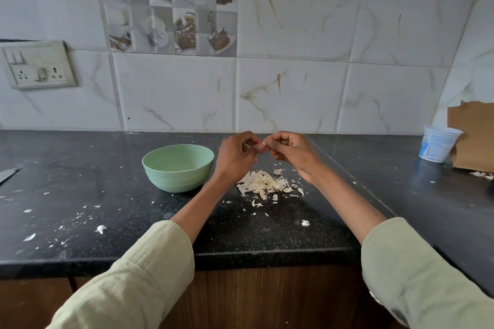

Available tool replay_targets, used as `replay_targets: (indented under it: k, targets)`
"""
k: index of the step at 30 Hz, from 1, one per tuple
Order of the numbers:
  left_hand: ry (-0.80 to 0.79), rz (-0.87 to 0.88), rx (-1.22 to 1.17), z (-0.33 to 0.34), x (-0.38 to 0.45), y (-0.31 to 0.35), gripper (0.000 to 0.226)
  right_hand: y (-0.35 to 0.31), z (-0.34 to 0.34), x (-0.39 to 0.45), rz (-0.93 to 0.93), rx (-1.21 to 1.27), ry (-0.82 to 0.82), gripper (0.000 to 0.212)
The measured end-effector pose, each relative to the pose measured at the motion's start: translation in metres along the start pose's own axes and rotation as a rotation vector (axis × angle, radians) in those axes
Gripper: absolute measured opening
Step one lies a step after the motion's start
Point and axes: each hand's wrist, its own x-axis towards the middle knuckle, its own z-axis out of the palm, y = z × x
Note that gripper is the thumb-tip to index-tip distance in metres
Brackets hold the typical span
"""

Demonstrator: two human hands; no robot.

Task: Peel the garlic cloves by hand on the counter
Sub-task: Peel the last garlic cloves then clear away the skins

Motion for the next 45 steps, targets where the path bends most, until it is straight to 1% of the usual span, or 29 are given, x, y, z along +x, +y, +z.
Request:
replay_targets:
  k: [5,9,15,20,26,34,40,42,45]
  targets:
    - [0.006,-0.034,-0.044,0.002,-0.001,0.002,0.007,-0.002,-0.001,0.000,-0.017,-0.008,-0.004,0.005]
    - [0.040,-0.059,-0.076,0.001,-0.002,0.004,0.004,-0.003,-0.001,0.000,-0.028,-0.046,0.004,0.006]
    - [0.045,-0.072,-0.076,0.000,-0.003,0.004,0.003,-0.005,0.001,-0.002,-0.070,-0.120,0.012,0.012]
    - [0.042,-0.070,-0.084,0.000,-0.004,0.007,0.003,-0.006,0.000,-0.003,-0.095,-0.140,0.015,0.011]
    - [0.047,-0.068,-0.133,-0.001,-0.005,0.008,0.004,-0.008,0.001,-0.003,-0.094,-0.129,0.019,0.008]
    - [0.044,-0.117,-0.231,-0.001,-0.005,0.007,0.009,-0.008,0.004,-0.004,-0.044,-0.074,-0.041,0.008]
    - [0.027,-0.156,-0.300,0.000,-0.003,0.007,0.011,-0.011,0.003,-0.005,-0.001,0.037,-0.057,0.024]
    - [0.021,-0.177,-0.297,0.001,-0.002,0.005,0.009,-0.010,0.003,-0.004,-0.012,0.021,-0.043,0.024]
    - [0.017,-0.194,-0.281,0.002,-0.001,0.003,0.010,-0.008,0.003,-0.004,-0.028,-0.042,-0.033,0.018]
